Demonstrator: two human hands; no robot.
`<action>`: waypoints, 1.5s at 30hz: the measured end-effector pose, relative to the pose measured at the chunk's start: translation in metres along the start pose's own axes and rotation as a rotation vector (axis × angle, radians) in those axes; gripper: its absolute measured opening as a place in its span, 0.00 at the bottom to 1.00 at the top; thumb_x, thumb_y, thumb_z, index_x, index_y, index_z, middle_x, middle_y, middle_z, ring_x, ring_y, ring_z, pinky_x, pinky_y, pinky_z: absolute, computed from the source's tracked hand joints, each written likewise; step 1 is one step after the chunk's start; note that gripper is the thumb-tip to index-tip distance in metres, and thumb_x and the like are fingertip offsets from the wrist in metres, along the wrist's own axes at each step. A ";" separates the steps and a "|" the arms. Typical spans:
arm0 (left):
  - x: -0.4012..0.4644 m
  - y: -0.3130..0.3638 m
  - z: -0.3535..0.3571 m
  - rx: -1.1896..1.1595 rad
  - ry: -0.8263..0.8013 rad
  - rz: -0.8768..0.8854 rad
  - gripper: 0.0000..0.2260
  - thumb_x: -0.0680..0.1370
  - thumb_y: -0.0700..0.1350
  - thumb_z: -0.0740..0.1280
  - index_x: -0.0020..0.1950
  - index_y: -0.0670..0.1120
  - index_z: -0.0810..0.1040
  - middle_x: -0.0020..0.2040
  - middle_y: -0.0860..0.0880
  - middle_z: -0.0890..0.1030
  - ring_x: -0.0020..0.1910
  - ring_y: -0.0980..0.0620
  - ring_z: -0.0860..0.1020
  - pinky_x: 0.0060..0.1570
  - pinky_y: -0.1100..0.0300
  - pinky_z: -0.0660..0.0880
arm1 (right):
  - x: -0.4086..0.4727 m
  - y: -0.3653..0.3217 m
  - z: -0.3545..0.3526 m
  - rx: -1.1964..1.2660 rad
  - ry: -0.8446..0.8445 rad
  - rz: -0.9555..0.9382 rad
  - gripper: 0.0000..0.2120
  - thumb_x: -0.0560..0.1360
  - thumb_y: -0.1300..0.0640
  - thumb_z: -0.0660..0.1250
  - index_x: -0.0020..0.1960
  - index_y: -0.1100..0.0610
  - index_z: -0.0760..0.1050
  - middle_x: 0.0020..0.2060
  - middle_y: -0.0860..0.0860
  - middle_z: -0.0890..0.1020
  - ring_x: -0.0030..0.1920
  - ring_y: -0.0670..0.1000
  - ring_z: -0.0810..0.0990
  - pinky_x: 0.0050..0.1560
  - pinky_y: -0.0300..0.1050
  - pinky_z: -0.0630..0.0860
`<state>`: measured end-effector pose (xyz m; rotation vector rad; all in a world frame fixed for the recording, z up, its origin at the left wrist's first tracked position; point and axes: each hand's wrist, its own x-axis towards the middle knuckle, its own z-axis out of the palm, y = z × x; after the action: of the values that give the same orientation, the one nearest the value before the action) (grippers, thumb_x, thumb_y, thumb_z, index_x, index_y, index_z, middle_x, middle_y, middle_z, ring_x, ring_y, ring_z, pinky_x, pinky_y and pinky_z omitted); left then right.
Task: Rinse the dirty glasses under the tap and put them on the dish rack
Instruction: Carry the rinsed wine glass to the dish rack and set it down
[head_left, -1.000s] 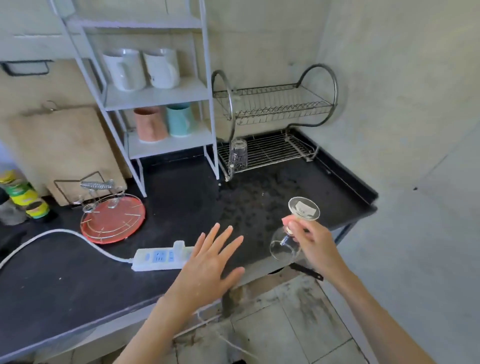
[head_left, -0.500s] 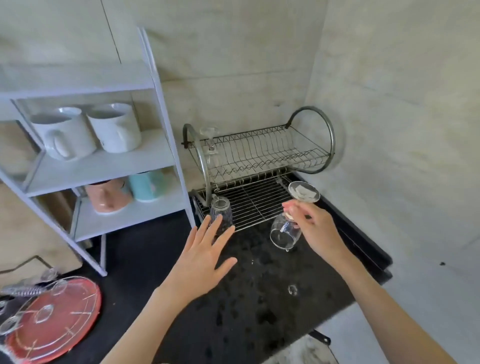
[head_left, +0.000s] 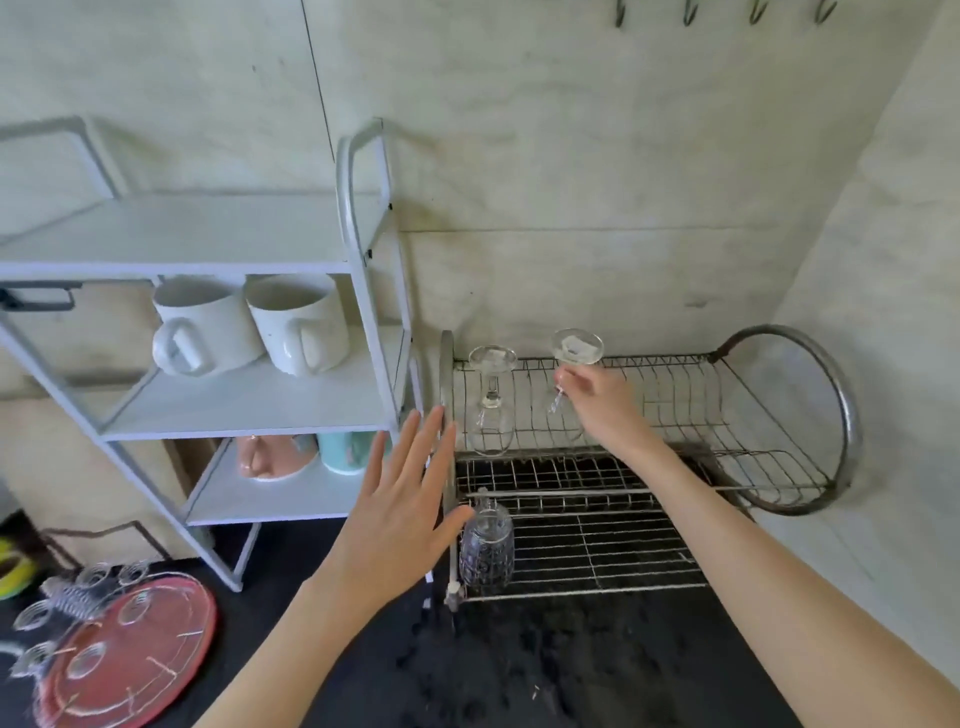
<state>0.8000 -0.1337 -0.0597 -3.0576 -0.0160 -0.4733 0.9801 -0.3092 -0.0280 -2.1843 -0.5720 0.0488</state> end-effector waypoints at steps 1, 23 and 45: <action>0.000 0.001 0.003 0.017 -0.003 -0.007 0.32 0.79 0.63 0.40 0.76 0.42 0.52 0.76 0.43 0.56 0.74 0.43 0.54 0.70 0.44 0.52 | 0.006 0.006 0.004 -0.015 -0.024 -0.010 0.15 0.81 0.52 0.57 0.62 0.57 0.75 0.56 0.50 0.79 0.47 0.42 0.75 0.50 0.35 0.70; 0.002 0.008 0.000 0.082 -0.093 -0.085 0.34 0.76 0.63 0.49 0.76 0.44 0.50 0.77 0.45 0.52 0.74 0.42 0.52 0.68 0.43 0.53 | 0.022 0.032 0.020 -0.011 -0.185 0.013 0.23 0.79 0.48 0.60 0.71 0.56 0.65 0.66 0.54 0.73 0.64 0.52 0.72 0.63 0.48 0.69; -0.306 0.069 -0.065 0.090 -0.137 -0.514 0.32 0.76 0.65 0.46 0.73 0.48 0.60 0.73 0.45 0.64 0.71 0.40 0.64 0.63 0.39 0.63 | -0.298 -0.068 0.079 -0.498 -0.409 -0.636 0.39 0.71 0.30 0.41 0.77 0.48 0.49 0.77 0.51 0.51 0.77 0.52 0.50 0.75 0.54 0.49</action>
<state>0.4902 -0.2062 -0.0938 -2.9643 -0.8165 -0.2666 0.6695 -0.3390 -0.0746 -2.3616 -1.6340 0.0117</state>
